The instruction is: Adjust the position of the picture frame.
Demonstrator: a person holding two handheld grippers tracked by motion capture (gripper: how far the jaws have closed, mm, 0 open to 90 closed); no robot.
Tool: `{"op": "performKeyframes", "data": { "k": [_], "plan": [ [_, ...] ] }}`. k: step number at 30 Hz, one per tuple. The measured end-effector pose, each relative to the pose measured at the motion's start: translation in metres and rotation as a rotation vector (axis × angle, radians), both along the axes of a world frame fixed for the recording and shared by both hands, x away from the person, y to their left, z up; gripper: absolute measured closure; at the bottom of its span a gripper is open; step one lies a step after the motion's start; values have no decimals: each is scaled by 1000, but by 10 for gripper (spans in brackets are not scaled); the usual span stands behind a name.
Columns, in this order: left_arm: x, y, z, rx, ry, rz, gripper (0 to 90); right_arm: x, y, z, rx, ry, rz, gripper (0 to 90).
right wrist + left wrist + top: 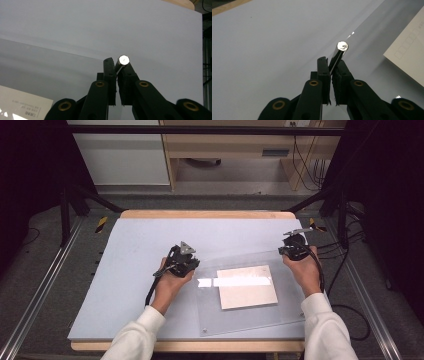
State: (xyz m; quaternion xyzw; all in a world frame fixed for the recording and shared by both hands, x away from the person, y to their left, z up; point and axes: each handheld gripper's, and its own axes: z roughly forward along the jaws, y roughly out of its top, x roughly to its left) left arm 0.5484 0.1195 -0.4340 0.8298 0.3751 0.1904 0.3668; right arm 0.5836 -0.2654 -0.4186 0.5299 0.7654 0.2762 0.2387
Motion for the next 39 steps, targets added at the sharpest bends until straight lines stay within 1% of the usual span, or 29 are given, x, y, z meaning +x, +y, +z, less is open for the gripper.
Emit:
{"op": "performKeyframes", "data": {
  "k": [2,4,6,9,12,13,15,16,17,21,24,28,32,33,34,35,38,39],
  "plan": [
    [-1,5,5,1,-3,5,832,0,5,4,1,-1,3,858],
    [-2,10,9,11,-8,7,830,0,10,7,-4,1,13,858],
    [-2,17,12,14,-9,9,829,0,16,10,0,0,15,858],
    [-2,27,15,20,-12,18,827,0,25,13,-9,-1,28,858],
    [-1,37,17,12,-4,23,824,2,36,15,-12,11,46,858],
    [-1,41,18,13,-1,25,822,3,39,15,-14,8,48,858],
    [-1,47,20,17,-3,23,821,2,45,17,-21,18,58,858],
    [-1,51,20,6,-1,28,820,2,49,18,-23,24,61,857],
    [-1,54,21,6,4,27,819,2,51,19,-22,22,64,857],
    [-2,66,25,3,4,31,818,0,64,27,-42,12,65,857],
    [-3,75,30,-12,1,41,814,-2,73,35,-53,5,74,856],
    [-3,85,36,-4,2,42,814,-8,84,43,-72,3,87,855],
    [-2,94,40,3,0,47,813,-11,92,42,-78,11,97,855],
    [-2,95,41,17,-3,43,815,-12,94,42,-77,13,97,855],
    [-2,96,42,21,-4,42,816,-13,96,42,-78,17,97,855],
    [-2,97,42,9,-3,45,815,-13,97,42,-79,19,95,855],
    [0,99,43,19,5,38,814,-16,100,41,-79,37,82,854],
    [0,100,43,14,7,39,815,-18,100,40,-78,42,79,854]
  ]
}}
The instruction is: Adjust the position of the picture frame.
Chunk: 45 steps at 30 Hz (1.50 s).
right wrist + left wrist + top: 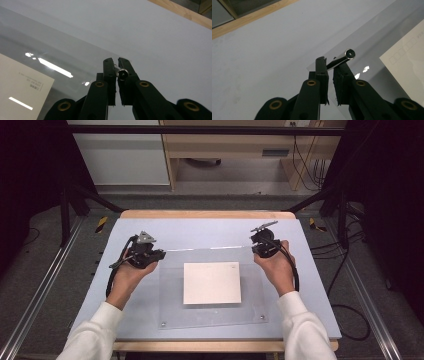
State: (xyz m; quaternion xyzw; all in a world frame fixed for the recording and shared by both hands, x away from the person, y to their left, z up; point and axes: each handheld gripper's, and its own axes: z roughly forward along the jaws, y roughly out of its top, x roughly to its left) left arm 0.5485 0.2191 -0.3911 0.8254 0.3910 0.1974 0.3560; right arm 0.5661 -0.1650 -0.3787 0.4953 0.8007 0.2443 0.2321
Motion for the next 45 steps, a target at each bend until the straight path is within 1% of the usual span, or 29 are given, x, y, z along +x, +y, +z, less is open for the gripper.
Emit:
{"op": "performKeyframes", "data": {
  "k": [3,6,9,11,12,15,19,21,24,25,26,27,29,33,35,36,37,38,43,44,45],
  "plan": [
    [0,2,2,-1,5,-9,813,-3,0,-1,3,7,0,854],
    [-1,2,3,-7,8,-6,813,-7,0,-1,5,6,-4,853],
    [0,3,2,1,12,-14,815,-11,0,-1,2,3,-2,853],
    [1,3,1,-4,18,-10,816,-12,0,-3,3,5,-2,853],
    [2,3,1,7,19,-12,817,-13,0,-3,0,5,1,853],
    [4,3,-2,18,29,-9,821,-13,2,-7,2,8,2,854],
    [8,2,-10,13,42,0,824,-10,2,-14,6,16,2,855],
    [10,2,-14,25,47,3,827,-9,2,-18,7,16,3,856],
    [13,0,-21,32,58,15,831,-5,2,-28,22,25,0,857],
    [14,0,-24,38,67,15,833,-4,2,-30,24,23,-1,857],
    [15,0,-28,32,73,21,834,-2,2,-34,25,28,-3,857],
    [16,0,-31,38,81,19,835,-1,3,-37,28,34,-3,857],
    [17,1,-38,32,94,25,837,1,3,-44,34,51,2,857],
    [18,1,-47,31,104,27,840,0,2,-54,45,65,0,857],
    [18,0,-49,36,109,27,842,-1,2,-57,48,77,-2,857],
    [18,0,-50,38,109,25,842,-1,2,-58,48,76,3,857],
    [18,-1,-51,50,107,23,843,-2,2,-59,50,78,-1,857],
    [17,-1,-52,48,109,25,844,-2,2,-60,50,78,-1,857],
    [14,1,-53,53,102,28,845,-4,1,-63,62,63,18,857],
    [13,2,-54,48,102,31,845,-4,1,-64,63,60,22,857],
    [13,3,-54,55,106,28,845,-3,1,-65,68,59,21,857]
  ]
}}
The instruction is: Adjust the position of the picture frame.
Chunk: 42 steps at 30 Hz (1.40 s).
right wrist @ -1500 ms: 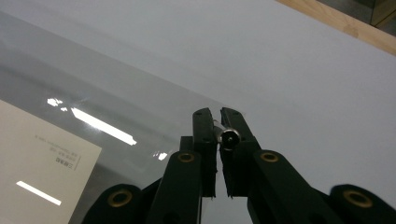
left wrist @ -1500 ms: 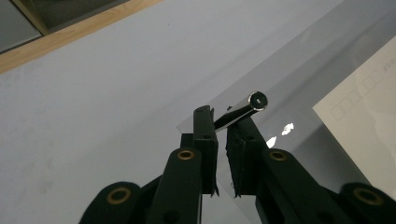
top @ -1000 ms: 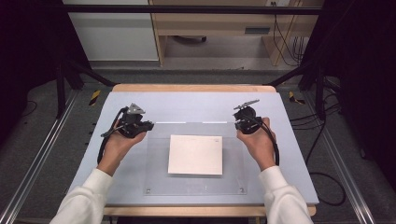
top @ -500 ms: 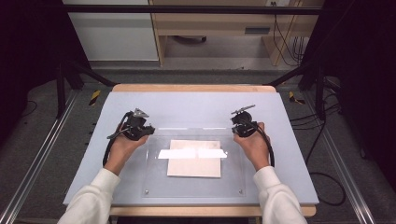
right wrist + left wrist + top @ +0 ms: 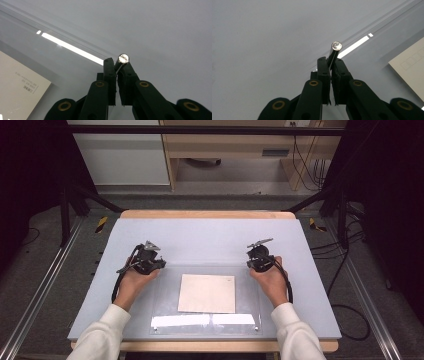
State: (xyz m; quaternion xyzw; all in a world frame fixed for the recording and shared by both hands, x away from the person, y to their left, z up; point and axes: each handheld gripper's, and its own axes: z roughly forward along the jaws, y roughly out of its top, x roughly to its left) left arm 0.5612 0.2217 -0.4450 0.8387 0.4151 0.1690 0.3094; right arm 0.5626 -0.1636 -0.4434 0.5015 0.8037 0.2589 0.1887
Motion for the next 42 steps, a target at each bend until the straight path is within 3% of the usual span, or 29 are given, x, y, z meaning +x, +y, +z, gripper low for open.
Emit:
{"op": "performKeyframes", "data": {
  "k": [10,25,31,33,37,40,42],
  "plan": [
    [-1,1,-9,-20,15,14,846,1,1,-10,21,1,2,856],
    [4,-3,-12,-34,-4,30,845,1,-5,-12,43,-10,-11,854],
    [1,-3,-13,-33,-31,33,844,1,-7,-14,59,-28,-10,847],
    [-2,-4,-13,-29,-70,39,833,-1,-9,-13,76,-54,-4,806],
    [-11,-2,-8,-20,-192,65,615,-12,-14,-6,56,-166,32,717],
    [-16,3,-6,-60,-229,107,445,-19,-18,-3,73,-241,14,598],
    [-17,6,-3,-100,-236,122,367,-22,-21,-2,97,-263,-4,559]
  ]
}}
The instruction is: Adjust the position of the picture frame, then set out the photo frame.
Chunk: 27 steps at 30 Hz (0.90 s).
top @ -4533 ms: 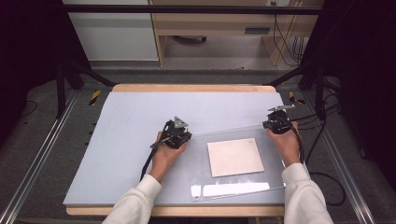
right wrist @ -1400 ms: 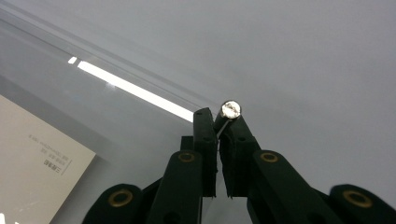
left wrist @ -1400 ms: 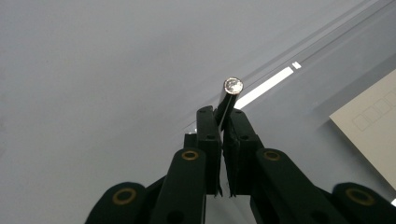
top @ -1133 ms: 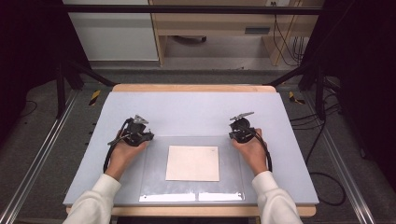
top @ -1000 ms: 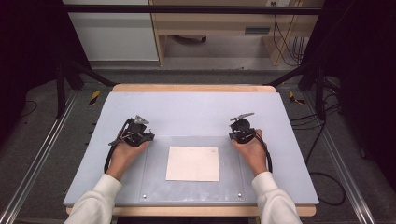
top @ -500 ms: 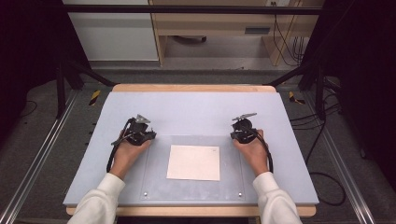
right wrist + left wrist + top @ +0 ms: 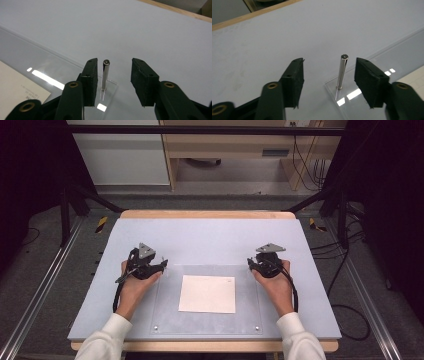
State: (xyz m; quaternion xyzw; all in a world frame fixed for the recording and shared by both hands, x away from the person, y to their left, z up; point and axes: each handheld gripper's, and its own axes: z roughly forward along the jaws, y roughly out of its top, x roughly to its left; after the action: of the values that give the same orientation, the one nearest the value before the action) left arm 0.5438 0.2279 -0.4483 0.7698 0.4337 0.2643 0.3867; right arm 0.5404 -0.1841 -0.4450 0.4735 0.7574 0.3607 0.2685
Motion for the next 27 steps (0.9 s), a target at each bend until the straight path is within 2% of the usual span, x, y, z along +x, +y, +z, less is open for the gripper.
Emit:
{"op": "performKeyframes", "data": {
  "k": [1,4,6,7,10,13,16,18,23,27],
  "plan": [
    [-1,1,1,-14,-5,2,340,-1,-1,0,-2,-25,-4,541],
    [-3,1,4,-73,-11,-8,246,-4,-1,0,24,-56,-5,464],
    [-3,-1,5,-81,-8,7,118,-4,1,0,17,-64,-7,450],
    [-4,-2,5,-68,-16,-6,76,-5,2,-1,15,-69,-8,441],
    [-5,-5,6,-54,-33,-38,64,-6,3,-1,22,-90,-1,425],
    [-6,-9,5,-64,-36,-33,90,-7,5,-1,27,-116,14,420],
    [-8,-12,2,-42,-43,-30,142,-9,5,-3,29,-143,11,398],
    [-10,-14,0,-33,-48,-17,175,-10,5,-6,34,-147,5,363],
    [-14,-17,-4,-9,-69,-3,276,-14,4,-11,26,-143,5,356],
    [-15,-19,-4,-3,-89,-2,375,-15,3,-11,23,-156,7,516]
  ]
}}
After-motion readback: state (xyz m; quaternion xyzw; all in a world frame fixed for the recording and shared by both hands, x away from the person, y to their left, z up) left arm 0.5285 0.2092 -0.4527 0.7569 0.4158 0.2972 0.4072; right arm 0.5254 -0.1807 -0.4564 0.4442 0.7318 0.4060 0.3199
